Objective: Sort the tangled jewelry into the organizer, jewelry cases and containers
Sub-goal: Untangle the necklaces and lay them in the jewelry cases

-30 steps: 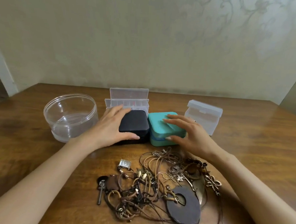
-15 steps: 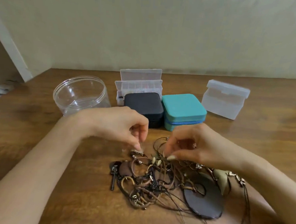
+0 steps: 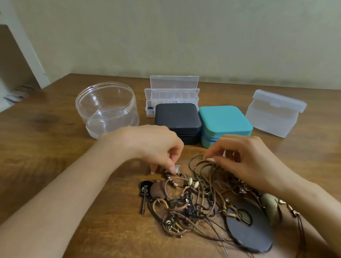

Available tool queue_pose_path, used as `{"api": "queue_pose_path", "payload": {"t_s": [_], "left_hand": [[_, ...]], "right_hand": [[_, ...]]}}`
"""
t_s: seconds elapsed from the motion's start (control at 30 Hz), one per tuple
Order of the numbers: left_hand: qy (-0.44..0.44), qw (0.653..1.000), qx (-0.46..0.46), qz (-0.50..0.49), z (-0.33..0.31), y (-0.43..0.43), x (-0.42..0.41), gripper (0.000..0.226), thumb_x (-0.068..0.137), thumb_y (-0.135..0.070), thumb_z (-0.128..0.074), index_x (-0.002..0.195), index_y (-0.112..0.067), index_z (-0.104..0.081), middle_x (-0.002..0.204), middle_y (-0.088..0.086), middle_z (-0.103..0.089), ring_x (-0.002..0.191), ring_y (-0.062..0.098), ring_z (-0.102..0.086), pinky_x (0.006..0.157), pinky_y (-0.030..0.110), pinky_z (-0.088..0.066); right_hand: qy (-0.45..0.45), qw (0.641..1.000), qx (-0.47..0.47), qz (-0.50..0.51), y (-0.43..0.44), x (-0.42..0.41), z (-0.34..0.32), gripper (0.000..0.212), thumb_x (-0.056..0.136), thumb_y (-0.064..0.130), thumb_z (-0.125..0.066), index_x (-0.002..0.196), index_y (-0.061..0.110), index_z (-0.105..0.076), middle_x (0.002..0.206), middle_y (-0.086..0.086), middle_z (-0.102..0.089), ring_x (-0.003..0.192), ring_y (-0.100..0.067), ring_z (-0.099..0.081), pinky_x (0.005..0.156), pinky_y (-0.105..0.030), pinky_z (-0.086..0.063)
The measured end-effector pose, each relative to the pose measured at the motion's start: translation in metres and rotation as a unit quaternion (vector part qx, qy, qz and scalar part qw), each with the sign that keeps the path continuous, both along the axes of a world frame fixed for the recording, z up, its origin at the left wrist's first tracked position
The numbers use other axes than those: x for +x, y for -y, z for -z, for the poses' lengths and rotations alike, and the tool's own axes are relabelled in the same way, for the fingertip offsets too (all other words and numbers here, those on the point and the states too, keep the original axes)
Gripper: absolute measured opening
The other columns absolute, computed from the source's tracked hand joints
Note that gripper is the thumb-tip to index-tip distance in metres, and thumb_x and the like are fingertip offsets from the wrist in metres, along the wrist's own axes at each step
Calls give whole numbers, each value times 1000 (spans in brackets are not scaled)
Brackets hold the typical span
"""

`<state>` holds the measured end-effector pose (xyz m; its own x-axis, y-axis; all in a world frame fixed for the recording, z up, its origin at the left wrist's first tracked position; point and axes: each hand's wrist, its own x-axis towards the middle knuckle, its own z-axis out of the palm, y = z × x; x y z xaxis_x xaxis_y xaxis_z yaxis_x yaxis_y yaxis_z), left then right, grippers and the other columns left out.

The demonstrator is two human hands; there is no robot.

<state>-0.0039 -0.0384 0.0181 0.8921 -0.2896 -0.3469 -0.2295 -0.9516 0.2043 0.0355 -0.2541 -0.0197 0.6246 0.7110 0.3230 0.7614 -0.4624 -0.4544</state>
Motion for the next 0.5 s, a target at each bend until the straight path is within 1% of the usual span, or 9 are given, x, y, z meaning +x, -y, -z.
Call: {"api": "queue_pose_path", "payload": {"t_s": [0.07, 0.13, 0.2, 0.27, 0.33, 0.4, 0.43, 0.5], "left_hand": [[-13, 1000, -16, -12, -6, -2, -4, 21, 79, -38, -71, 85, -24, -57, 78, -6, -67, 70, 9, -67, 69, 29, -53], [-69, 996, -20, -51, -18, -8, -10, 35, 71, -43, -75, 91, -23, -55, 78, -6, -68, 68, 7, -66, 70, 30, -53], [-129, 988, 21, -78, -26, -13, -17, 46, 63, -43, -80, 96, -22, -55, 81, -7, -68, 73, 7, -66, 73, 27, -52], [-155, 982, 81, -75, -27, -10, -20, 52, 62, -41, -82, 101, -17, -57, 90, -5, -68, 80, 8, -64, 74, 23, -50], [-158, 977, 136, -54, -22, 0, -20, 59, 63, -45, -80, 107, -13, -58, 98, -2, -68, 81, 9, -58, 68, 21, -45], [-147, 973, 170, -44, -16, 8, -18, 62, 62, -48, -80, 107, -12, -57, 102, -1, -67, 81, 11, -54, 62, 21, -41], [-141, 973, 177, -44, -13, 10, -18, 60, 62, -48, -80, 105, -14, -55, 101, -1, -65, 82, 12, -53, 60, 21, -40], [-126, 975, 172, -55, -9, 8, -21, 57, 60, -47, -82, 99, -20, -49, 99, -2, -61, 85, 13, -53, 64, 24, -42]], "right_hand": [[-22, 1000, 19, 1, 1, 2, -1, 10, 82, 25, -65, 88, 33, -69, 82, 11, -65, 78, -8, -58, 66, -22, -48], [-40, 998, 40, -6, 0, 1, -1, 9, 82, 27, -65, 87, 30, -70, 82, 9, -66, 78, -8, -59, 65, -22, -48], [-40, 998, 46, -16, -3, -2, 0, 8, 82, 23, -66, 87, 27, -70, 80, 9, -66, 78, -7, -60, 64, -18, -47], [-35, 998, 42, -22, -4, -2, 1, 8, 83, 21, -66, 88, 26, -70, 80, 13, -64, 79, -4, -60, 63, -12, -45], [-29, 999, 32, -20, -2, 1, 2, 9, 83, 25, -64, 90, 29, -69, 81, 15, -64, 80, -3, -60, 64, -14, -46], [-25, 999, 25, -17, 1, 4, 1, 11, 82, 31, -61, 91, 31, -68, 83, 16, -64, 81, -5, -60, 66, -18, -48], [-24, 999, 22, -16, 1, 5, 1, 13, 81, 34, -59, 91, 32, -68, 83, 16, -64, 81, -5, -60, 67, -21, -49], [-23, 999, 20, -19, 1, 5, 2, 14, 82, 34, -59, 92, 32, -68, 85, 16, -64, 83, -4, -60, 69, -22, -50]]}}
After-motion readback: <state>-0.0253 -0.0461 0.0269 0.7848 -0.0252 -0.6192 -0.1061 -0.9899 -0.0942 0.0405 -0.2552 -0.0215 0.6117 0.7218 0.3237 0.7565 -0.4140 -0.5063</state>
